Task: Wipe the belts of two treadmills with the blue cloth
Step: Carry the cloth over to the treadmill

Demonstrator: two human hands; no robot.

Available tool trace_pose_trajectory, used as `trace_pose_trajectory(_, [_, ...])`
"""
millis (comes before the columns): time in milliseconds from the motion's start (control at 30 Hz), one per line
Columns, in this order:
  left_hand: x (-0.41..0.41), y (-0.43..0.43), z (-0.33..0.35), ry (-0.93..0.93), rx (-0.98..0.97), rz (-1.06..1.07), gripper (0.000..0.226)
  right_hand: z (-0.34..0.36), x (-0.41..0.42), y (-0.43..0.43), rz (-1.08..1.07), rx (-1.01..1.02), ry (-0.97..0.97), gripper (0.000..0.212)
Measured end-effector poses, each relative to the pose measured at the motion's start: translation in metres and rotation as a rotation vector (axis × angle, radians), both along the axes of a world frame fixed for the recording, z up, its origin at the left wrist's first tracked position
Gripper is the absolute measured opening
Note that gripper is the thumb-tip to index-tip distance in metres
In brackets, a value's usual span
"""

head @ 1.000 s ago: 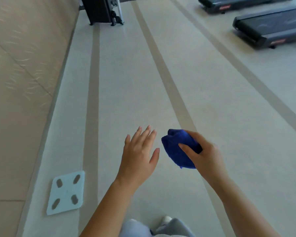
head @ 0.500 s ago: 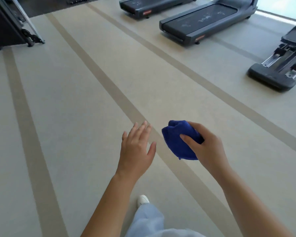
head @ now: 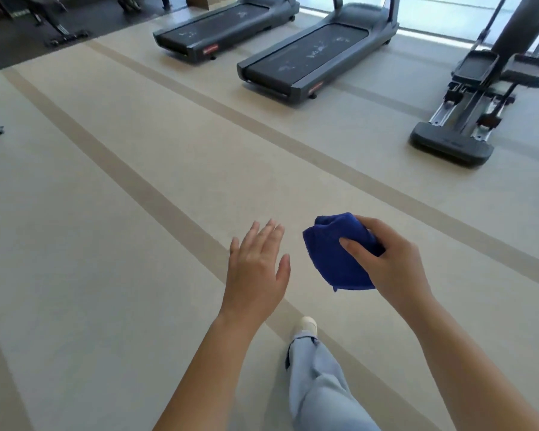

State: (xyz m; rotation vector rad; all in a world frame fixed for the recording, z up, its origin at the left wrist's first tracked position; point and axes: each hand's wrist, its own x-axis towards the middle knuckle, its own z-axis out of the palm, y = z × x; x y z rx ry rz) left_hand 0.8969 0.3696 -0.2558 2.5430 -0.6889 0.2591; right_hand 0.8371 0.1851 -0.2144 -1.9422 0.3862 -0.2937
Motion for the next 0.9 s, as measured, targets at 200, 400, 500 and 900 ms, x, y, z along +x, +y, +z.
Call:
trace_pose_trajectory(200, [0.127,-0.073,0.015,-0.046,0.029,-0.059,0.047,0.016,0.115,-0.081,-0.087,-0.019,-0.074,0.037])
trace_pose_trajectory(400, [0.223,-0.130,0.021,-0.011,0.040,-0.070,0.048,0.023,0.205,-0.133,-0.115,0.006,-0.070,0.035])
trace_pose_trajectory(500, [0.259,-0.153,0.016,-0.005,0.057,-0.109,0.049,0.021,0.239,-0.150,-0.121,0.025,-0.063,0.037])
trace_pose_trajectory(900, [0.482,-0.217,-0.010,-0.021,0.051,-0.206,0.047,-0.004,0.445,-0.199,-0.184,0.010,-0.010,0.037])
